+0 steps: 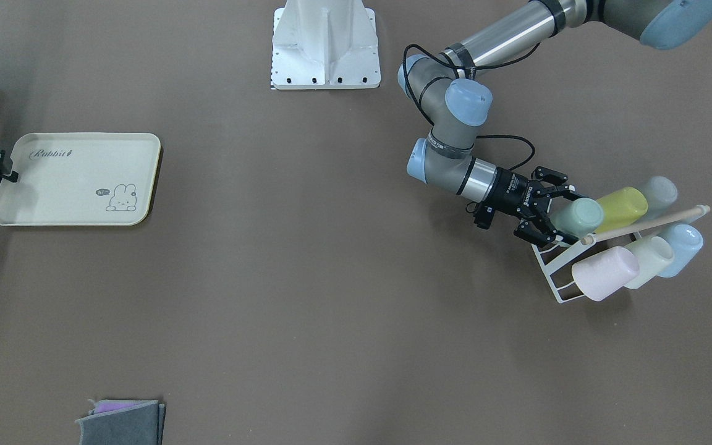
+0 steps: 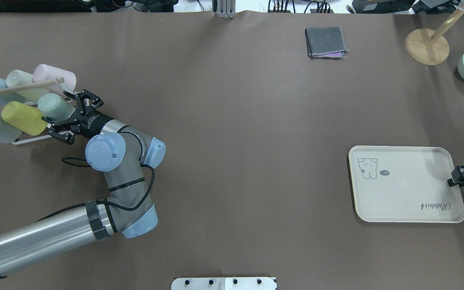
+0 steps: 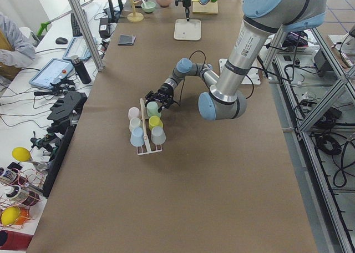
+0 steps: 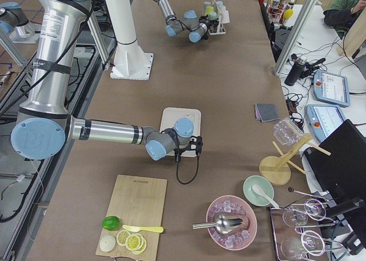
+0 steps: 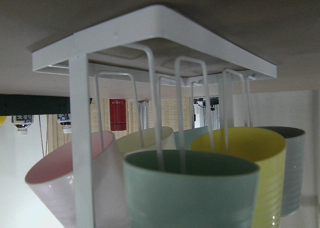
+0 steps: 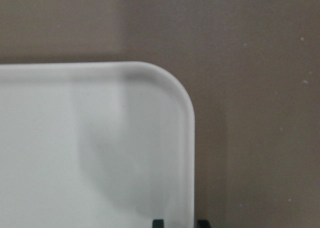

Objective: Pick up and place green cup on tray

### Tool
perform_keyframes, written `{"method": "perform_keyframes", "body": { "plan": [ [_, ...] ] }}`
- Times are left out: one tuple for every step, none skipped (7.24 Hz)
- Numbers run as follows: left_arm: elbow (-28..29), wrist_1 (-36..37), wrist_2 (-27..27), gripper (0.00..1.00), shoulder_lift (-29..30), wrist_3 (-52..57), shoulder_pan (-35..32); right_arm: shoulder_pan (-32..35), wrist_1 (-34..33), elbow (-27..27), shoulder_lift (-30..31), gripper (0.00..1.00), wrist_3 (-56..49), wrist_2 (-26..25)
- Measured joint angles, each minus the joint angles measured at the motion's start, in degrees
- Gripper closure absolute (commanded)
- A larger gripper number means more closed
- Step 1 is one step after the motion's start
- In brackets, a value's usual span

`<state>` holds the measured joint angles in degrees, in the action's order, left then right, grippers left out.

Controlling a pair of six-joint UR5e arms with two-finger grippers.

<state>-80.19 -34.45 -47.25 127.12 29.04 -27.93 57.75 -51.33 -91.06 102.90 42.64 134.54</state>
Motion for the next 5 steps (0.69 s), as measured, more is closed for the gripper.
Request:
{"method": "perform_keyframes", "body": {
  "plan": [
    [-0.07,0.00,0.31,0.07,-0.29,-0.02,-0.05,0.01,0.00,0.00,0.00,0.66,-0.03,0.01],
    [-0.16,0.00,0.42,0.07,-0.66,-0.05,-0.08,0.02,0.00,0.10,0.00,0.66,-0.07,0.02],
    [-0.19,0.00,0.44,0.08,-0.91,-0.09,-0.09,0.01,0.00,0.22,-0.01,0.69,-0.09,0.02],
    [-0.22,0.00,0.42,0.23,-1.02,-0.11,-0.10,0.00,0.00,0.27,-0.01,0.76,-0.10,0.02],
    [-0.22,0.00,0.41,0.48,-1.05,-0.12,-0.16,-0.01,0.00,0.32,-0.01,0.87,-0.18,0.02]
  ]
}}
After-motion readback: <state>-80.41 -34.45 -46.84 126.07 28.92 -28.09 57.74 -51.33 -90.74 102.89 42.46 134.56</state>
